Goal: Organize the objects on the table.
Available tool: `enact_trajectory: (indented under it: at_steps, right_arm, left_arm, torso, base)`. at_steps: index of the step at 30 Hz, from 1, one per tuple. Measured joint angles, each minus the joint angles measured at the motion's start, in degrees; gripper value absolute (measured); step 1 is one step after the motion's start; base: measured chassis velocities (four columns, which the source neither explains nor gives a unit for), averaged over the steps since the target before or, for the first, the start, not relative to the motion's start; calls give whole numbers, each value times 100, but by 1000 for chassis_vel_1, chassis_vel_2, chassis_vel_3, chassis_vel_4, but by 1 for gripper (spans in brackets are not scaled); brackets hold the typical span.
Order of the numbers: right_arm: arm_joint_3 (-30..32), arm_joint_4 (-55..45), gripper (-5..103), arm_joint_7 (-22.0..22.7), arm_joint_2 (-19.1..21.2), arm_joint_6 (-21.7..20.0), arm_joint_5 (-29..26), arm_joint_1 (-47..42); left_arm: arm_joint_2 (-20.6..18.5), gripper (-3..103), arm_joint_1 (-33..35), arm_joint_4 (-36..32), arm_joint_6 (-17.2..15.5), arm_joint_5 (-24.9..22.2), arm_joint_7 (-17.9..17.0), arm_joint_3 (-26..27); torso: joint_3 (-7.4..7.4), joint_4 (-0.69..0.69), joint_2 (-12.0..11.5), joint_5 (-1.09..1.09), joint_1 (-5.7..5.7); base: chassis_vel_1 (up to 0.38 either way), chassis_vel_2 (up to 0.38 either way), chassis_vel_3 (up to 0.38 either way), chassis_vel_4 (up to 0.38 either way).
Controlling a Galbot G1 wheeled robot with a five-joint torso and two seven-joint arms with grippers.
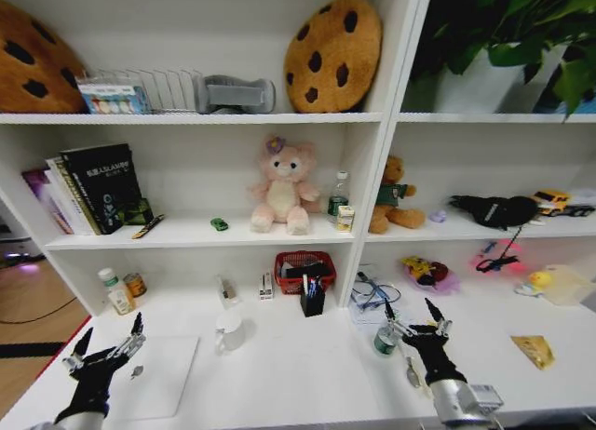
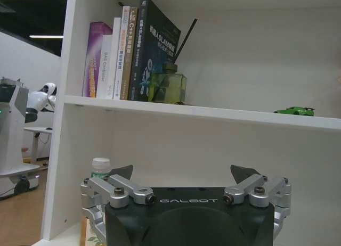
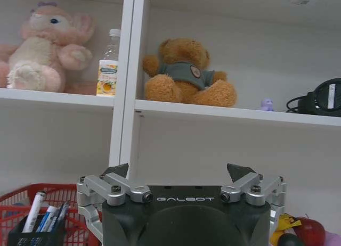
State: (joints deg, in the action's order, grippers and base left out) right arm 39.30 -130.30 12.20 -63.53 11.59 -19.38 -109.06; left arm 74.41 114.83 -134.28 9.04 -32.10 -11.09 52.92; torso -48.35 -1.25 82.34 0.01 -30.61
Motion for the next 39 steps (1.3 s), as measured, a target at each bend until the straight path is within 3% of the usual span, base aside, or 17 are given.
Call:
enact_trajectory:
  at_steps: [5,16,30,36,37,39]
  right_arm:
    - [78,164,100,-382,71,157,-195,-135]
    - [-67,530,100,-397,87,-61,-796,195]
    - [-384,854,101,-356,230,-294,-903,629]
    - [-548,929,86,-305,245,-390,-903,808]
    - [-592,950,75,-281,245,-414,-903,860]
    - [-625,963,70,-270,245,-423,-902,891]
  left_arm:
    - [-25,100,28,-56,208,69,181,-29]
    - [-97,100,168,-59,603,331,324,-4]
    - [-210,100,137,169,619,286,296,9]
    - [-195,100,119,184,568,179,243,10]
    - [-192,100,127,186,522,172,217,10]
    - [-190,100,129,186,499,171,203,10]
  torso:
    - [0,1,1,-2,0]
    - [0,2,0,0,0]
    - [0,2,0,-1,0]
    - [0,1,0,-1,0]
    - [0,2,0,-1,0]
    - [0,2,0,-1,0]
  base:
    - [37,43,-34,-48]
    - [2,4,-5,-3]
    - [0,0,0,0]
    - [0,0,0,0]
    - [0,0,0,0]
    - [0,0,0,0]
